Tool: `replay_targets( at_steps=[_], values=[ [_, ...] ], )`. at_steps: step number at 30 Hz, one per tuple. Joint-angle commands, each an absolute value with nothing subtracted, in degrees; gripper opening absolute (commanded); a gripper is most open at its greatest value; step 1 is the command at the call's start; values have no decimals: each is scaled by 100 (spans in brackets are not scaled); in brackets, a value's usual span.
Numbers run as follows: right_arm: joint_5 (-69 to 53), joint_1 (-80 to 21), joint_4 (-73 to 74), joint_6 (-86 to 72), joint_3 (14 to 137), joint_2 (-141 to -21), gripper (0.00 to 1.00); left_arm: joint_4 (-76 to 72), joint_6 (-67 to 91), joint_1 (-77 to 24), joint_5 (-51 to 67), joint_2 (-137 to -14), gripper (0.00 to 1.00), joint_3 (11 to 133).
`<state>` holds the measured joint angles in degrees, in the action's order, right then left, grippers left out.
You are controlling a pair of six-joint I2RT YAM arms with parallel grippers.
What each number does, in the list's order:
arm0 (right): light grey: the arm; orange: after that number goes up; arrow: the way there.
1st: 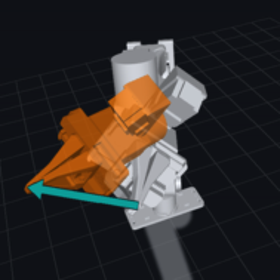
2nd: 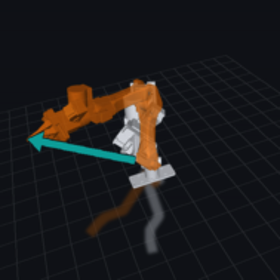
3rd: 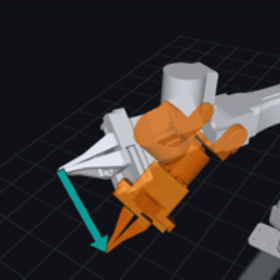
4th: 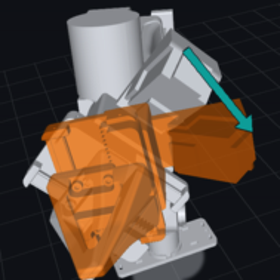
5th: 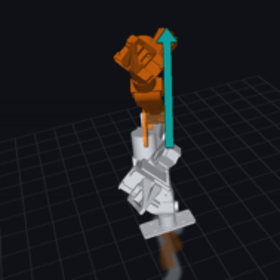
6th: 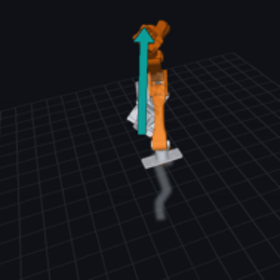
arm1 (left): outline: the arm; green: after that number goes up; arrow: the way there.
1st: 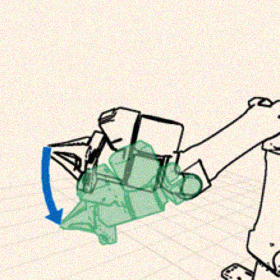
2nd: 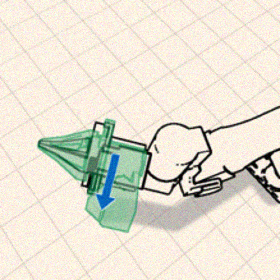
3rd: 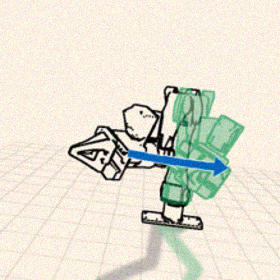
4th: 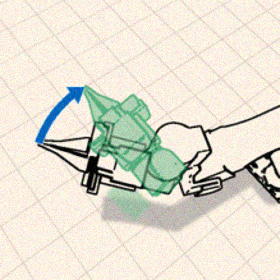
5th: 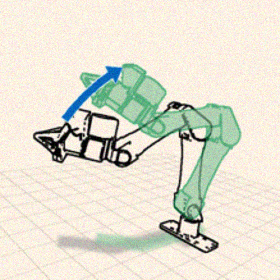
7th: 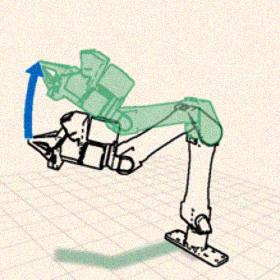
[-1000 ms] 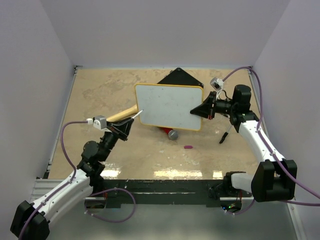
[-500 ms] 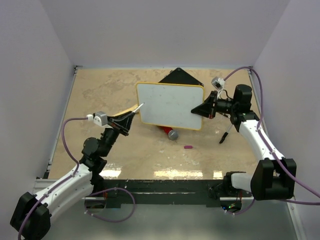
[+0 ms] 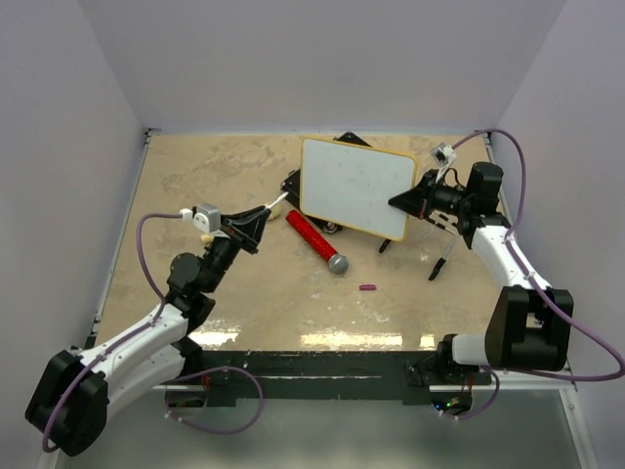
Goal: Write a sentence on the whiteboard
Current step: Write with the whiteboard marker without the cap on the whiteboard.
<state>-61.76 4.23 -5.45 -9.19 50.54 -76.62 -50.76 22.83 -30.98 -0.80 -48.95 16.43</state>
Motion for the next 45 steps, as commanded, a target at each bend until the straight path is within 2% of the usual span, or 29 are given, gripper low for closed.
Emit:
replay_targets(
  at_steps=[1,11,21,33,45],
  values=[
    [-6056,466,-1283,-993,5546,-7655,0,-5730,2144,-3006,211,-5141,0,1916],
    [-5916,580,-1345,-906,5660,-7796,0,-6090,2294,-2857,685,-5897,0,2179],
    [-5642,580,-255,465,5695,-7875,0,-6512,2391,-2672,1002,-6872,0,2732],
    [-5845,580,-167,396,5722,-8051,0,-6952,2276,-2522,1187,-8963,0,4375],
    [-5985,589,-211,290,5722,-8174,0,-7304,2294,-2505,958,-9571,0,4632]
  ],
)
